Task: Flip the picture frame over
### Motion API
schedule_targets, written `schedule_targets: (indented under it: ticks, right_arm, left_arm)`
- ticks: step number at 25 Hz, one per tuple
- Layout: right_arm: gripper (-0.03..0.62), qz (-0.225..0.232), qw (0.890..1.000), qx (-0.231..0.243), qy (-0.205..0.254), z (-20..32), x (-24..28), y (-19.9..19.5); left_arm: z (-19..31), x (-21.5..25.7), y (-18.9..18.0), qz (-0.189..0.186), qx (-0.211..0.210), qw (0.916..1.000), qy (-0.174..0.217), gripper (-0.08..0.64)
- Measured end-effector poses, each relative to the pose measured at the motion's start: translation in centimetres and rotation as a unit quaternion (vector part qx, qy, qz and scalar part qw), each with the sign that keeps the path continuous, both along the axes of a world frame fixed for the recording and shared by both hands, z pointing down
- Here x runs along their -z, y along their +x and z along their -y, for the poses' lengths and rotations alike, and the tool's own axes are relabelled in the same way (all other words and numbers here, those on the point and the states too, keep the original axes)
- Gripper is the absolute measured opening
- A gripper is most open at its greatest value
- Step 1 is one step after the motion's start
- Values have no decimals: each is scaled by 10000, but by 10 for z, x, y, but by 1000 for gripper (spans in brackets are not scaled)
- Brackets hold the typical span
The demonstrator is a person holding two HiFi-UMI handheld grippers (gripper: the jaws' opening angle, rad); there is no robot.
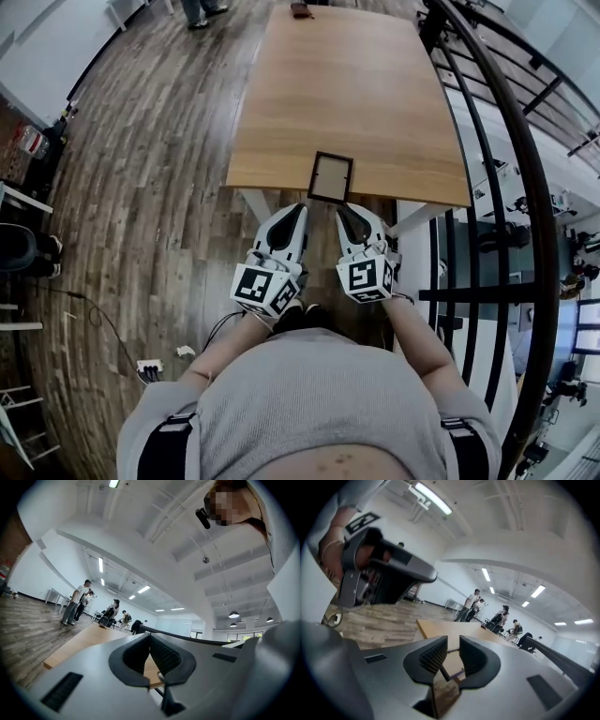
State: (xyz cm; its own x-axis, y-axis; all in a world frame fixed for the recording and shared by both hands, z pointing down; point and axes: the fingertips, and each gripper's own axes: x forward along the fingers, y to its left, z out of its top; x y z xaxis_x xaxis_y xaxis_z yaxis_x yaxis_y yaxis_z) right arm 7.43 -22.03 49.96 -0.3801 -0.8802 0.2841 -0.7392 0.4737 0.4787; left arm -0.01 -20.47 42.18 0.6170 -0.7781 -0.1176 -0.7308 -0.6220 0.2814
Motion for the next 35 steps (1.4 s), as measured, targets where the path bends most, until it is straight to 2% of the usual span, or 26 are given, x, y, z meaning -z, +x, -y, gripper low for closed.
schedule_targets:
  ticks: [4, 6, 8, 10, 14, 15, 16, 19, 22, 23, 25, 26, 27, 29, 32, 33, 35]
  right_arm:
    - [217, -1232, 9903, 324, -552, 20, -68, -1]
    - [265, -1782, 9808, 412, -681, 32, -94, 3]
    - [278, -2486, 9656, 440, -625, 46, -115, 8]
    - [281, -3299, 9415, 514, -465, 60, -133, 12]
    - [281, -4700, 8787, 711, -444, 78, -169, 18]
    - [281, -4892, 8679, 716, -473, 82, -177, 20]
    - [281, -4995, 8622, 704, -470, 85, -184, 21]
    - [279, -5029, 8618, 591, -308, 96, -191, 17]
    - [279, -4851, 8734, 358, 245, 112, -185, 6]
    - [279, -4944, 8683, 313, 237, 114, -187, 9]
    - [278, -5433, 8388, 319, -149, 109, -201, 24]
    - [276, -5521, 8329, 317, -222, 107, -205, 28]
    - [266, -5504, 8342, 292, -173, 107, -203, 29]
    - [166, -5348, 8447, 228, 45, 108, -191, 25]
    - [140, -5151, 8567, 190, 205, 109, -183, 20]
    - [133, -5038, 8632, 197, 252, 108, -179, 18]
    - [108, -4580, 8877, 247, 398, 104, -169, 10]
  left_arm:
    - [-1, -13, -6, 48, 96, 9998, -157, 6]
    - [-2, -18, -12, 71, 173, 9996, -210, 6]
    - [-4, -22, -20, 104, 265, 9993, -260, 6]
    - [-5, -27, -28, 127, 369, 9987, -317, 6]
    - [-9, -37, -44, 160, 539, 9972, -484, 6]
    - [-10, -40, -48, 174, 575, 9968, -522, 6]
    - [-11, -42, -51, 204, 611, 9964, -544, 6]
    - [-15, -45, -63, 294, 697, 9954, -584, 6]
    - [-18, -49, -70, 449, 750, 9944, -599, 6]
    - [-19, -51, -72, 507, 757, 9940, -599, 6]
    - [-22, -51, -75, 565, 773, 9936, -595, 6]
    - [-23, -50, -77, 567, 788, 9935, -595, 6]
    - [-24, -50, -79, 555, 807, 9934, -596, 6]
    - [-25, -47, -82, 520, 850, 9933, -581, 6]
    - [-25, -42, -85, 478, 892, 9935, -513, 6]
    - [-25, -41, -85, 470, 896, 9936, -502, 6]
    - [-25, -39, -84, 442, 892, 9939, -481, 6]
